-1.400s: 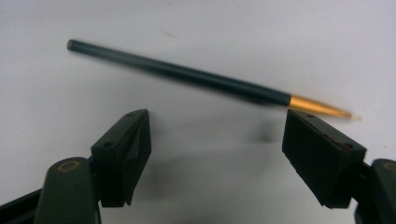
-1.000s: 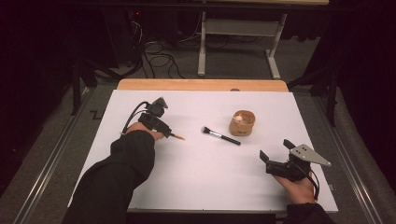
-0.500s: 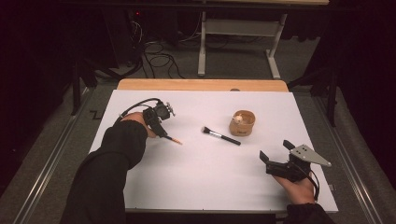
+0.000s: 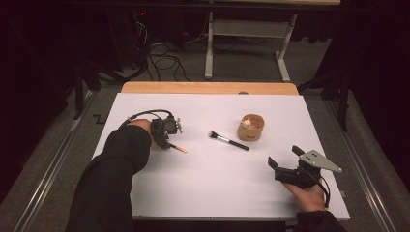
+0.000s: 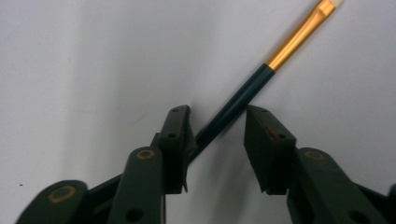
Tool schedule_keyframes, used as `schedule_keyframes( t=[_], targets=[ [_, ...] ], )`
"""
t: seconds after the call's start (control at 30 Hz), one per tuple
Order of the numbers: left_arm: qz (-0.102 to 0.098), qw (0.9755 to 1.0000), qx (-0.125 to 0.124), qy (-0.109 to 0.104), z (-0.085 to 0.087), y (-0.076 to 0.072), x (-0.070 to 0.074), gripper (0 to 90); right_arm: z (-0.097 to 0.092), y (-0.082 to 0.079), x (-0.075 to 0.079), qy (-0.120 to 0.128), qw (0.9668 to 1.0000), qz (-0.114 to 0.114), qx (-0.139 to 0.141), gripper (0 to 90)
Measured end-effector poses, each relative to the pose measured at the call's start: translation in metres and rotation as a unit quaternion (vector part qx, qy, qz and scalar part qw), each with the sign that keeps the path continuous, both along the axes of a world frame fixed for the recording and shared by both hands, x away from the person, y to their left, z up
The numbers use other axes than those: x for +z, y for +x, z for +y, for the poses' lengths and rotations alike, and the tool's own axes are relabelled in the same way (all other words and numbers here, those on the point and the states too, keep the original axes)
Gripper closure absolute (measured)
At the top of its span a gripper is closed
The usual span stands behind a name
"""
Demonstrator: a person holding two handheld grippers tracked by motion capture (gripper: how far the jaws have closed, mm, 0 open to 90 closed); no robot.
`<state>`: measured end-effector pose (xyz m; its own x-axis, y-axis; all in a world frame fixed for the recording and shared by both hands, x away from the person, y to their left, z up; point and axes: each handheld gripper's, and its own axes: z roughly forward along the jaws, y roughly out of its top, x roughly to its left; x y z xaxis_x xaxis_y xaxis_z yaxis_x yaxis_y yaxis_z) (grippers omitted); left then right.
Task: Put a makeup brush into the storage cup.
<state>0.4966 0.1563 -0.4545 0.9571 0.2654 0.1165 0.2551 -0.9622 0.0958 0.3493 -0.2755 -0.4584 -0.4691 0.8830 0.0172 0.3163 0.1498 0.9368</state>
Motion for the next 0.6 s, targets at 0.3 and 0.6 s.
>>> schedule_keyframes(
  t=[0.3, 0.6],
  targets=[
    [0.023, 0.9997, 0.002, -0.002, -0.0021, -0.0021, -0.0003, 82.0, -0.0001, -0.0001, -0.0002, 0.0, 1.0, 0.0, 0.001, 2.7],
    [0.03, 0.999, 0.03, -0.01, -0.0007, -0.0005, -0.0004, 82.6, -0.0009, -0.0007, 0.0002, 0.002, 1.0, 0.001, -0.001, 2.8]
  ],
)
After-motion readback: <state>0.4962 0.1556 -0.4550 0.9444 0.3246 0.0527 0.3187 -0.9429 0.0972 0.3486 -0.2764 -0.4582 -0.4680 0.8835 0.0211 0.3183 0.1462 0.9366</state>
